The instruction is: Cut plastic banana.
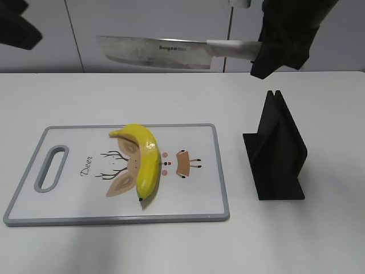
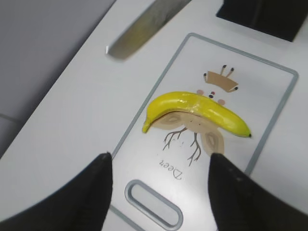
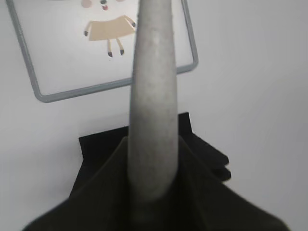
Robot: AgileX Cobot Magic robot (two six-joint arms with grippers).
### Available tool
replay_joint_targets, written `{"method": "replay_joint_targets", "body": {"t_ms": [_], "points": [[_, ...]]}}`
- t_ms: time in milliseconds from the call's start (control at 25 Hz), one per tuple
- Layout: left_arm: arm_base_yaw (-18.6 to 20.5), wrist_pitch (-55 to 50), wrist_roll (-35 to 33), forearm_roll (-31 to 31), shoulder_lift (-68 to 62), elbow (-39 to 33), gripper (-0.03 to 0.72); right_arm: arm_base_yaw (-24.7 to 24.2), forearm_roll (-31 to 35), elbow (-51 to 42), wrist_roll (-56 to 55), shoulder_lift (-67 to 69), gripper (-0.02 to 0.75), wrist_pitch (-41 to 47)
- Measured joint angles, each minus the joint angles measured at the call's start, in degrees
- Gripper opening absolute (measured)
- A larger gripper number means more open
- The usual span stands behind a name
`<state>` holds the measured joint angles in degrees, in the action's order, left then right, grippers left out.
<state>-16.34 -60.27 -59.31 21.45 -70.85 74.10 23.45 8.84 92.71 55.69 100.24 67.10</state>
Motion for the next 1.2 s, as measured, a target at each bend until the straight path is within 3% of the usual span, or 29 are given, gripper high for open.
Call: {"method": "replay_joint_targets", "body": {"t_ms": [280, 640, 760, 1200], "points": [[-7.9, -3.4, -10.8, 0.0, -12.8, 9.4, 0.590, 0.0, 6.5, 0.8, 15.2, 2.7, 0.160, -0.4], [-9.1, -1.5, -12.1, -2.1, -24.2, 11.1, 0.561, 0.0, 9.0, 1.8, 19.4, 4.7, 0.160, -0.8], [-9.1, 0.4, -12.1, -2.9, -25.8, 11.1, 0.503, 0.0, 9.0, 1.8, 19.5, 5.8, 0.160, -0.9], [-8.8, 1.5, -12.2, -5.2, -26.9, 11.2, 0.156, 0.0, 9.0, 1.8, 19.5, 8.3, 0.160, -3.4]]}}
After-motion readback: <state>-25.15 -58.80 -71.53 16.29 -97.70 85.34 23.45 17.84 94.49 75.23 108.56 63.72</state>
